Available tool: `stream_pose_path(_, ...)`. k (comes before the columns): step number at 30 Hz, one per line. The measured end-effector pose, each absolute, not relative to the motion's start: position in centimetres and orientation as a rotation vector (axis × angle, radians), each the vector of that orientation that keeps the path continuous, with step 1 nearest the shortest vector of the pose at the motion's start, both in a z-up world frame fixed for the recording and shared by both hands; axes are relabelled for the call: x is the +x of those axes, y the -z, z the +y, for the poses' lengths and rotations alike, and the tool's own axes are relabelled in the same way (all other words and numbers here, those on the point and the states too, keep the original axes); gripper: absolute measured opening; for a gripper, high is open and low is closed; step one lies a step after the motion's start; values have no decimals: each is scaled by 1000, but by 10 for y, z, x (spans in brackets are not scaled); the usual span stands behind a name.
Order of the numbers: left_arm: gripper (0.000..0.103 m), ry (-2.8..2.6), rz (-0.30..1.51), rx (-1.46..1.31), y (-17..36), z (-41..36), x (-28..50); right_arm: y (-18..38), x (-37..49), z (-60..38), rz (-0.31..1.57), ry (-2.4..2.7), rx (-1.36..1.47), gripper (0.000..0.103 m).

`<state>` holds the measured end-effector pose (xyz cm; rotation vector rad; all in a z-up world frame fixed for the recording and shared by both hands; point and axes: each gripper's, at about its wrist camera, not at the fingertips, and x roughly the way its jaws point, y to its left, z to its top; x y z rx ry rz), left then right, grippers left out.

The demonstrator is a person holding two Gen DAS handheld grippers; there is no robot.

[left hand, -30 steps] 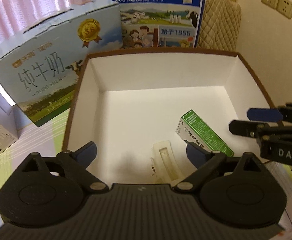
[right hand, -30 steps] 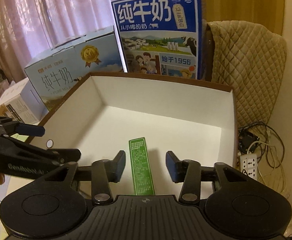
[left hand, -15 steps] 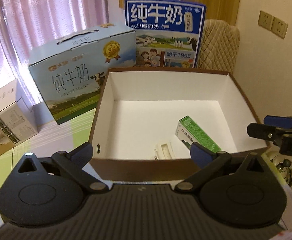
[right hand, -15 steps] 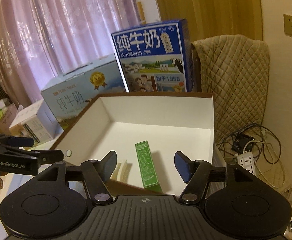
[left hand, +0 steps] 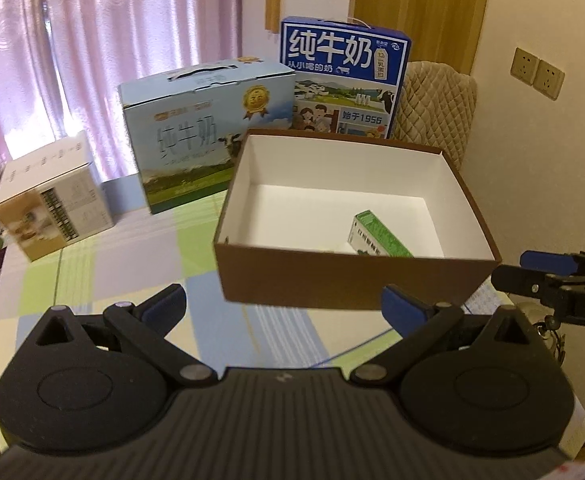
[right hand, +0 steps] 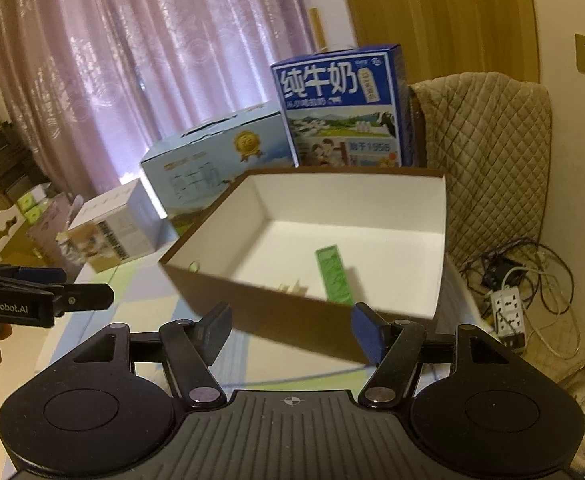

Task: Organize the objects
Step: 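Move both tools back toward the remaining items on the table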

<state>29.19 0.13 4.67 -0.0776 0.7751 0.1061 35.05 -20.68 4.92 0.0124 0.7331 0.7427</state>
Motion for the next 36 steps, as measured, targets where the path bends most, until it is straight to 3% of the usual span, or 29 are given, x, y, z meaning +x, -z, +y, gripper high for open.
stream_pose_path(36, 102, -310, 907, -181, -11, 53, 144, -6, 255, -178, 895, -875, -36, 63)
